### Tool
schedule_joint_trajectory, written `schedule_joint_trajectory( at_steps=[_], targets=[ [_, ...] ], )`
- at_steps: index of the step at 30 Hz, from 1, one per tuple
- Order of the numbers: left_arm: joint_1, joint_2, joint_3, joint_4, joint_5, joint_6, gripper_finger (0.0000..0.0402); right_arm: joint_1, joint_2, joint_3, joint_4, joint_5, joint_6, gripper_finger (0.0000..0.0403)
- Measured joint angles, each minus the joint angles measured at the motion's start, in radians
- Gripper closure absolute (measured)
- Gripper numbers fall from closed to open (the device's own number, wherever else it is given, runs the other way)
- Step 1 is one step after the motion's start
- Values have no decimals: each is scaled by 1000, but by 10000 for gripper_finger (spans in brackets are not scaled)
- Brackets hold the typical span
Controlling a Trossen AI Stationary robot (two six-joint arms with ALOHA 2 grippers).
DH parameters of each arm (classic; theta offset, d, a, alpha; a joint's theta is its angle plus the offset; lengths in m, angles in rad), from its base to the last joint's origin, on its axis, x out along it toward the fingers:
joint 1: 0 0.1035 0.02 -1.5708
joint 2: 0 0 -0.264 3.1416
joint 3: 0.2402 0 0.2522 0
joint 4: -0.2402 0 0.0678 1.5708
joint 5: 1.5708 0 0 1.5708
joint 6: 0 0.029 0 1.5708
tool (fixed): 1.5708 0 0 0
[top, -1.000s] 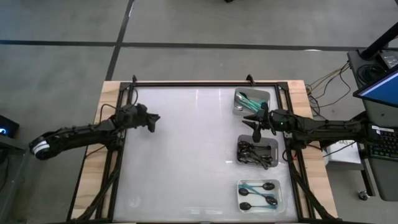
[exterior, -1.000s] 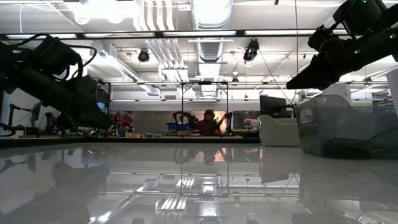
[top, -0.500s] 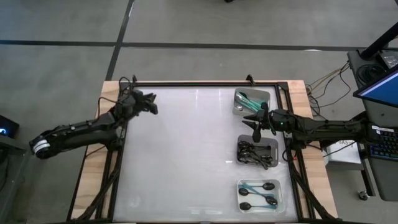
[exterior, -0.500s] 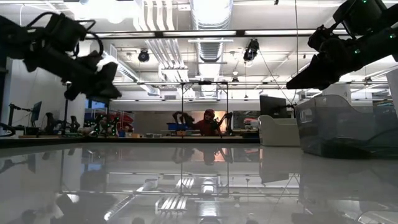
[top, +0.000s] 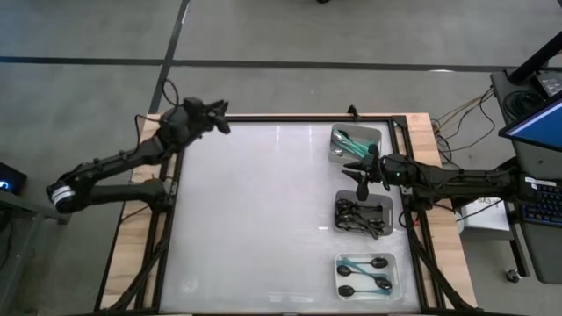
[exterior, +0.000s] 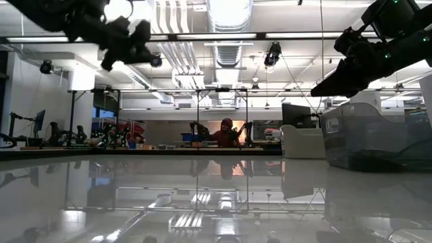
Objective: Sort silverware by color (type)
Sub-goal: Return to Home Position
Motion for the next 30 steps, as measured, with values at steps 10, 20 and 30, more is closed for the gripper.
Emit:
schedule_joint_trajectory(
  at_steps=[10,20,30],
  targets=[
    [-18,-324,-20,117,60,0,331,0,-2,1,-1,0,0,323],
    [-15,-726,-237,155,57,0,331,0,-43,1,-1,0,0,314],
    [-15,-929,-351,131,57,0,331,0,-265,-17,-1,0,0,325]
  ],
)
